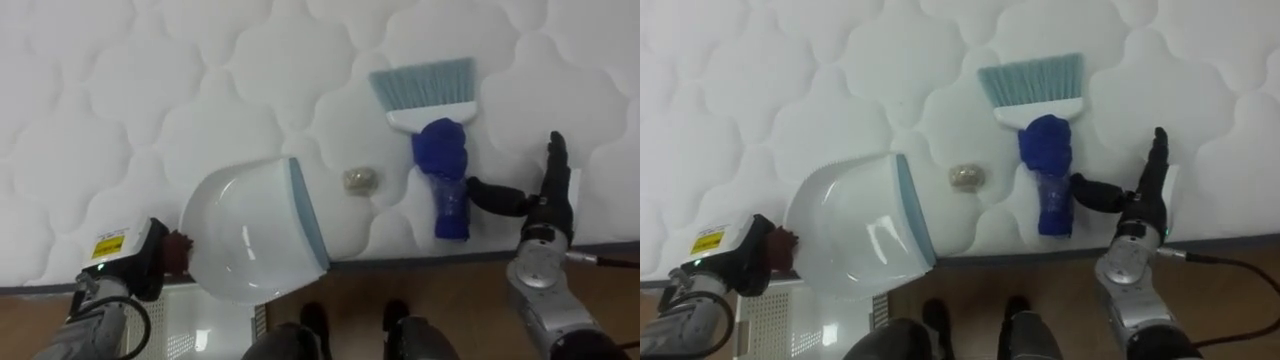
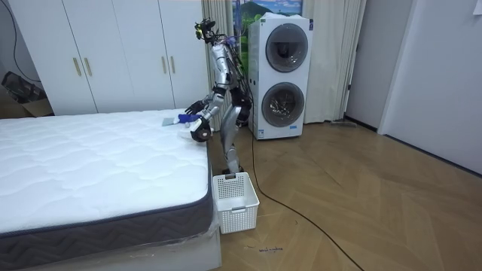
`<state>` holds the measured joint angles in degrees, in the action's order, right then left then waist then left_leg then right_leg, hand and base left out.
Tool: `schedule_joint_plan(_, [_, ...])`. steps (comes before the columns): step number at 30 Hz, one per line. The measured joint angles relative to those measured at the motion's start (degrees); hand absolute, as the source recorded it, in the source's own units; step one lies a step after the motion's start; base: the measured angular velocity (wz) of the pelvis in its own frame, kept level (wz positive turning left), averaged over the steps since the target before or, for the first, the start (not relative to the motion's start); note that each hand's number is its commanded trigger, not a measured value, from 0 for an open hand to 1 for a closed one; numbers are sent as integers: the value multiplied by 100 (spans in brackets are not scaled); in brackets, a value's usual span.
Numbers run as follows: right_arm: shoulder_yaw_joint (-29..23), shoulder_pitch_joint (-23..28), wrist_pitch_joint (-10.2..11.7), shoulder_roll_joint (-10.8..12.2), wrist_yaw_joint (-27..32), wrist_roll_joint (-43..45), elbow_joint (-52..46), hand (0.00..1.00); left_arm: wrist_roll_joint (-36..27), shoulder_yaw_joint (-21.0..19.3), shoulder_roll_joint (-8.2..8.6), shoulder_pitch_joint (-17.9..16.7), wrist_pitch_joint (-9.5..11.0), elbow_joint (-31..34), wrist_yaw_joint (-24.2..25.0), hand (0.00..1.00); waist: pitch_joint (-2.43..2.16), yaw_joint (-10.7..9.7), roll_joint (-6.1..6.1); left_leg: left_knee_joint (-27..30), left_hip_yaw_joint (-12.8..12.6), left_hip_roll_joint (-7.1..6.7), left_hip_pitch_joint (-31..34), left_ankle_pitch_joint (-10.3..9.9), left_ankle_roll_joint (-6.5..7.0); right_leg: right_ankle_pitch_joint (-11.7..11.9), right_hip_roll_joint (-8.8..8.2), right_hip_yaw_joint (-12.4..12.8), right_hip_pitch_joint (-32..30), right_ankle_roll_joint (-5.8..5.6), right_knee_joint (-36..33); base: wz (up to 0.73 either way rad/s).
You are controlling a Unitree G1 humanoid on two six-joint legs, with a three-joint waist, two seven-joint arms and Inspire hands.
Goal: Clean bed
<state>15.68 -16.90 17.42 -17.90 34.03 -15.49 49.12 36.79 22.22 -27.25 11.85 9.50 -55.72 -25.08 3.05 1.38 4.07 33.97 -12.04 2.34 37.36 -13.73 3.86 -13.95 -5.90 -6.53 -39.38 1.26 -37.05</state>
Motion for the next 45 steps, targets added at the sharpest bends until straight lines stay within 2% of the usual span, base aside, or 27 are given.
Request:
schedule_joint_plan(7, [-15,-54,-4,2,-121,-258,-83,0,0,-1,10,4,-7,-27,-210,100,-1,19,-1,55,-7,3,2,-4,-5,-8,-4,19,-18,14,-88,0])
schedule_joint_plan(10, [-18,-54,-7,2,-228,-271,-294,0,-3,-6,97,22,-5,-157,-294,100,-1,21,-3,90,-4,4,1,-4,-4,-11,-11,10,-15,19,-100,0])
schedule_joint_plan(13, [-20,-69,-3,6,-304,-653,-614,0,-5,-10,206,22,-43,-193,-349,100,-3,31,-14,99,1,-10,1,-4,-3,-30,-43,-4,-16,19,-172,4])
schedule_joint_plan(15, [-26,-129,-3,10,-332,-899,-761,0,-5,-15,215,17,-45,-193,-350,100,-4,44,-17,106,2,-9,1,-4,-3,-34,-43,-7,-16,19,-174,2])
schedule_joint_plan(18, [-131,-174,5,48,-485,-1164,-1003,0,-3,-54,215,11,-63,-173,-375,100,-5,24,-17,116,15,1,1,-3,-3,-35,-33,-17,5,20,-169,2])
schedule_joint_plan(22, [-159,-165,6,112,-642,-1345,-1130,0,-3,-85,215,-5,-83,-164,-478,100,-12,-104,-16,147,85,-9,1,-3,-3,-35,-47,-97,61,21,-147,8])
schedule_joint_plan(25, [-237,-75,5,241,-765,-1344,-1130,0,-3,-106,226,-86,-102,-167,-570,100,-13,-223,-18,140,137,-6,-13,-2,-2,-35,-49,-146,125,21,-98,8])
schedule_joint_plan(28, [-234,45,4,271,-901,-1345,-1129,0,-6,-106,229,-163,-92,-162,-596,100,-18,-268,-26,133,124,-8,-33,-3,-2,-34,-50,-146,139,19,-86,0])
schedule_joint_plan(34, [-228,145,3,308,-984,-1356,-1129,0,-5,-106,237,-161,-72,-162,-695,100,-18,-266,-27,142,122,1,-47,-2,-3,-29,-45,-146,141,28,-87,0])
schedule_joint_plan(39, [-222,280,3,333,-984,-1315,-1111,0,-11,-106,371,-155,-75,-180,-711,100,-17,-254,-26,134,123,1,-115,-3,-3,-29,-43,-149,217,27,-60,0])
schedule_joint_plan(42, [-218,362,2,425,-984,-1054,-991,0,-1,-132,388,-151,-66,-180,-708,100,-18,-250,-24,101,122,-2,-139,-3,-4,-29,-45,-149,231,27,-59,0])
schedule_joint_plan(45, [-67,370,3,422,-1011,-660,-659,0,-5,-176,383,-102,-69,-222,-707,100,-18,-255,-25,65,124,-5,-141,-2,-4,-28,-52,-162,235,28,-46,0])
